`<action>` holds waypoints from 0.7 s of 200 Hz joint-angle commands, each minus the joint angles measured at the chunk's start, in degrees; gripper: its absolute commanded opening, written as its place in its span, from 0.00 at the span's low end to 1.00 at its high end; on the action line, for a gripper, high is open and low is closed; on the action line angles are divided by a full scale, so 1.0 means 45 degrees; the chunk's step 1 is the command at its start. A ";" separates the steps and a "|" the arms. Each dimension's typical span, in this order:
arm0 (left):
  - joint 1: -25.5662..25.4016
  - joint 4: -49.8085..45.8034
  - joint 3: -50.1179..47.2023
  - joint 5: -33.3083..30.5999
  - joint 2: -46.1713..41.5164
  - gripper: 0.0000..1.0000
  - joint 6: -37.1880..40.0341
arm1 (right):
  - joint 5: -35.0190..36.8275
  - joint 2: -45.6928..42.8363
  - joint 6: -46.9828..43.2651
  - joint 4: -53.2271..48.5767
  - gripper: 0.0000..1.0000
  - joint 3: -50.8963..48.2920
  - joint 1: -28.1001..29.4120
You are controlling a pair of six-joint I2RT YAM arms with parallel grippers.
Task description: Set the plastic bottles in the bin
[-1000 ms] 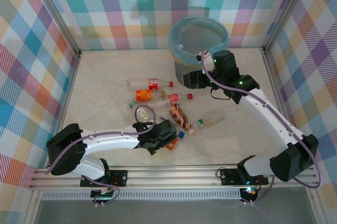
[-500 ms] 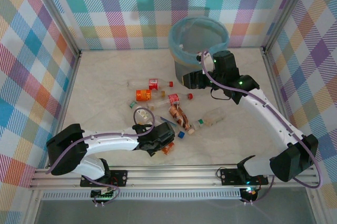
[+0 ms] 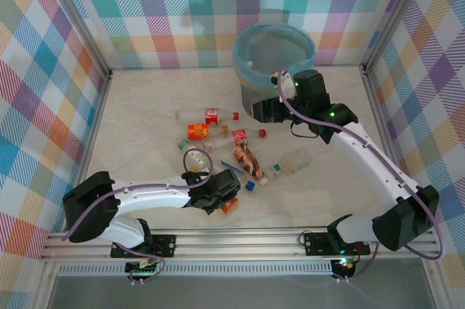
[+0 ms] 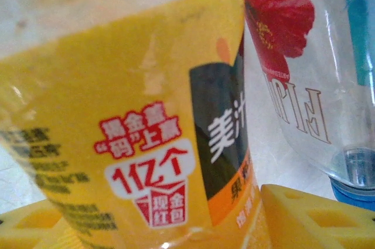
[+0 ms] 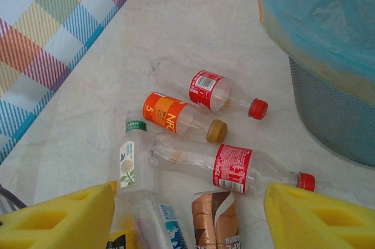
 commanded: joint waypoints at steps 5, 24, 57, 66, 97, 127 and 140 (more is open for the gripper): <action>-0.0166 -0.1838 0.0293 -0.1306 -0.1049 0.64 0.0073 | -0.0386 -0.0160 0.0137 0.0057 0.68 0.0375 -0.0011; -0.0304 -0.3370 0.0902 -0.2612 -0.1872 0.63 0.0179 | -0.0532 -0.0229 0.0219 0.0061 0.67 0.0564 -0.0008; -0.0571 -0.6335 0.2361 -0.5693 -0.3291 0.60 0.1113 | -0.0938 -0.0298 0.0299 -0.0035 0.67 0.1241 -0.0008; -0.0600 -0.6839 0.2803 -0.6474 -0.3672 0.60 0.1827 | -0.1181 -0.0288 0.0289 -0.0047 0.67 0.1470 -0.0017; -0.0605 -0.6762 0.4443 -0.8775 -0.4638 0.60 0.6326 | -0.2617 -0.0201 0.0252 0.0302 0.67 0.2327 -0.0008; -0.0602 -0.5097 0.5809 -0.9653 -0.4699 0.59 1.1893 | -0.4127 -0.0055 0.0590 0.1081 0.68 0.3102 -0.0008; -0.0602 -0.4161 0.6165 -0.9670 -0.4586 0.59 1.4196 | -0.4849 0.0062 0.0847 0.1455 0.68 0.3440 -0.0011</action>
